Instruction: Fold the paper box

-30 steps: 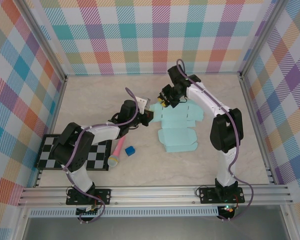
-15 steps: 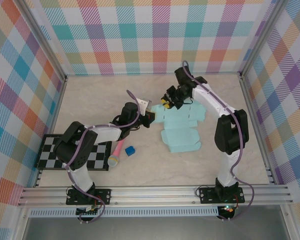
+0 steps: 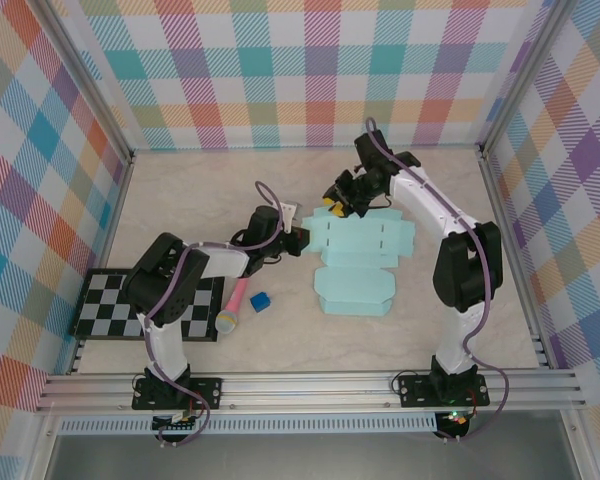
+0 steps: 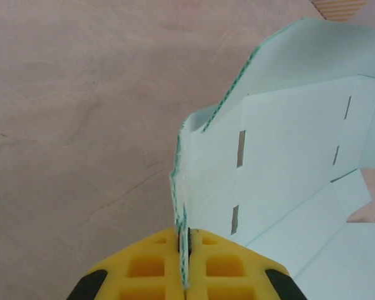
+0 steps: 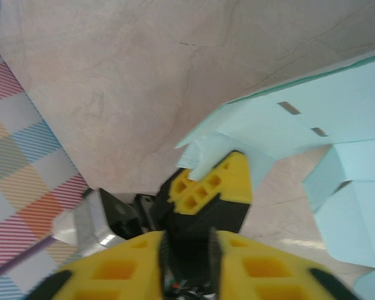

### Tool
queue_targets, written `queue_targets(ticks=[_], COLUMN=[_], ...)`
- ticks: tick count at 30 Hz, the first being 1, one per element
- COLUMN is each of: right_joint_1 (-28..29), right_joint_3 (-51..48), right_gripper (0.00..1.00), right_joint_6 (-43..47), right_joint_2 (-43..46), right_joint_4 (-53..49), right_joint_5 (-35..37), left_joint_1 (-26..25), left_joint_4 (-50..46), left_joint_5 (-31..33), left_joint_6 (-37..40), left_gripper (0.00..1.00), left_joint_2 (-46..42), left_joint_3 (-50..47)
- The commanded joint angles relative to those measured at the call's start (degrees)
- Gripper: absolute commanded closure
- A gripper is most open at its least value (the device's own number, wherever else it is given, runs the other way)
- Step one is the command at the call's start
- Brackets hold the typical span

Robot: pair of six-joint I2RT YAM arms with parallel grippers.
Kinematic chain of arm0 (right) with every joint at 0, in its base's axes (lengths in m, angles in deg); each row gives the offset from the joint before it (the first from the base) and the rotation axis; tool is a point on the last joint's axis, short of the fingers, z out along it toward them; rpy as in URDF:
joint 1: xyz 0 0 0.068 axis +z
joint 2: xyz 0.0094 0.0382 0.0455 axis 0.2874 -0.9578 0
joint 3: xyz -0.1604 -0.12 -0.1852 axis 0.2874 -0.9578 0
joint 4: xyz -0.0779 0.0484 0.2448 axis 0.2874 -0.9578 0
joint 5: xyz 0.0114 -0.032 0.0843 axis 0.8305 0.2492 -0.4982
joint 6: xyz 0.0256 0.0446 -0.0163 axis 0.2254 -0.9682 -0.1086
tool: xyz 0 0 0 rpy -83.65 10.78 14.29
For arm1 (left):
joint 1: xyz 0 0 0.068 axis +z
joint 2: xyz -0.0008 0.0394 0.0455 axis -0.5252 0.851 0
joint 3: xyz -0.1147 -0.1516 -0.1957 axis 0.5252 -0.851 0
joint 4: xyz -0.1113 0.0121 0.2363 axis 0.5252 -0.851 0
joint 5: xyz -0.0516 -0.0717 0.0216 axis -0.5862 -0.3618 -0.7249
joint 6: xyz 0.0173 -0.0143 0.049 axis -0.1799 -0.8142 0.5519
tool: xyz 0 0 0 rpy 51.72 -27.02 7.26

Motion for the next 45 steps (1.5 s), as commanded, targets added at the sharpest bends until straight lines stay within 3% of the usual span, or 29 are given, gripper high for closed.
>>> queue_targets(ticks=[1, 4, 10, 15, 25, 31, 39, 43, 45], right_joint_1=[-0.15, -0.23, -0.92, -1.74, -2.0, -2.24, -2.27, -2.28, -2.26], right_joint_3=[0.1, 0.99, -3.73, -2.32, 3.13, 3.37, 3.2, 3.7, 4.36], right_gripper=[0.6, 0.37, 0.26, 0.28, 0.29, 0.38, 0.59, 0.56, 0.46], right_joint_6=[6.61, 2.88, -13.56, -21.26, -23.36, -22.73, -22.76, -23.46, -23.12], right_joint_2=[3.48, 4.66, 5.32, 1.83, -3.48, -4.79, -4.99, -6.18, -5.95], right_joint_4=[-5.13, -8.31, 0.02, 2.84, 3.68, 3.47, 2.95, 3.48, 3.7], right_joint_5=[4.74, 10.73, 6.28, 5.08, 4.63, 5.75, 7.66, 6.63, 7.07], left_joint_1=[0.35, -0.12, -1.14, -1.72, -2.81, -2.99, -2.99, -2.99, -3.07], left_joint_4=[1.88, 4.21, 5.82, 6.9, 7.55, 9.28, 9.85, 10.45, 10.38], left_joint_5=[1.19, 4.2, 8.6, 9.91, 13.29, 16.45, 19.88, 20.36, 20.3], left_joint_6=[0.4, 2.3, 4.6, 4.53, 5.43, 3.52, 1.04, 0.63, 0.97], left_gripper=[1.0, 1.0, 1.0, 1.0, 1.0, 1.0, 1.0, 1.0, 1.0], left_joint_2=[-2.08, -3.28, -4.9, -6.0, -7.14, -7.05, -6.62, -6.92, -7.03], left_joint_3=[0.68, -0.98, -2.56, -4.02, -5.27, -6.62, -7.55, -7.8, -7.67])
